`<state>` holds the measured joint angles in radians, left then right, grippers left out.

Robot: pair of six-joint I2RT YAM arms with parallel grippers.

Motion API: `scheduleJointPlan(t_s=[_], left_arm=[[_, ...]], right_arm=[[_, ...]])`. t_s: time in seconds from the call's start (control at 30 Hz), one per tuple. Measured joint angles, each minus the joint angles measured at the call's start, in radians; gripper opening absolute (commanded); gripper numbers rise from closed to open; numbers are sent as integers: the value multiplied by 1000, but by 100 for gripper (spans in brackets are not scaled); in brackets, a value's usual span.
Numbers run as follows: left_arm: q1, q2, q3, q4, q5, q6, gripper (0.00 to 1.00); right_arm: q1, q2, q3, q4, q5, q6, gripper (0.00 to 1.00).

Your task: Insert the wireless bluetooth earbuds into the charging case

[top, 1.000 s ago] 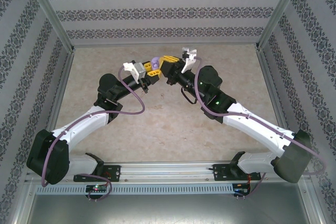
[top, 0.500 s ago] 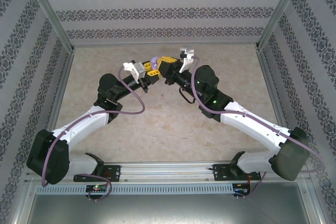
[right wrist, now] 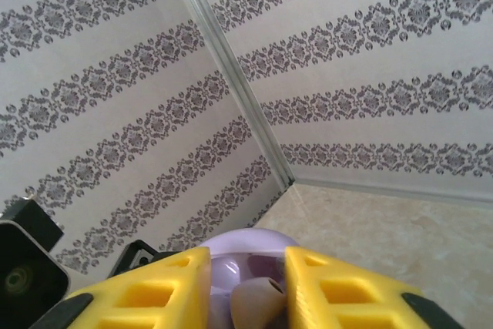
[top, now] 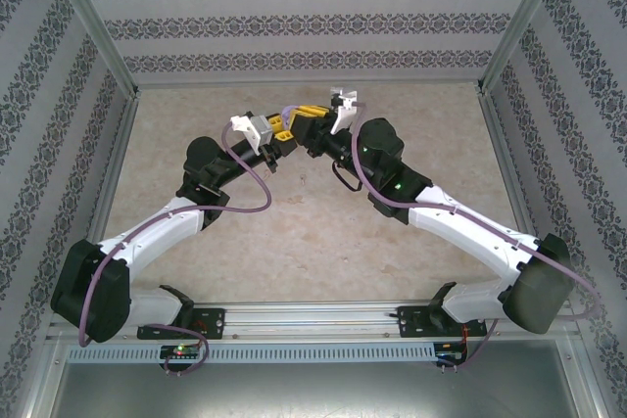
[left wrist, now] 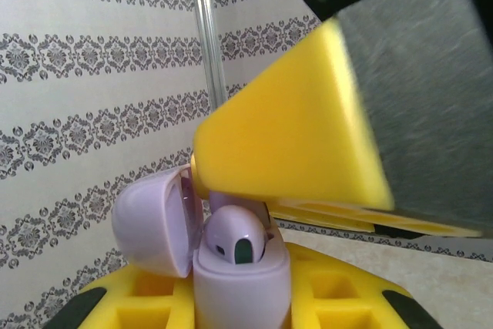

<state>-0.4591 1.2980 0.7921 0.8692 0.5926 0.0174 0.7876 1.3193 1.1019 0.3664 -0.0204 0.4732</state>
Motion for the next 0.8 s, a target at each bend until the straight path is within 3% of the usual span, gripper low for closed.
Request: scheduleJointPlan(t_s=[0.33, 0.8], left_arm=[[0, 1, 2, -1, 2, 0, 0], [-6, 1, 22, -1, 6, 0, 0]], right_arm=[[-1, -6, 14, -46, 12, 7, 67], [-70, -101, -17, -59, 20, 108, 88]])
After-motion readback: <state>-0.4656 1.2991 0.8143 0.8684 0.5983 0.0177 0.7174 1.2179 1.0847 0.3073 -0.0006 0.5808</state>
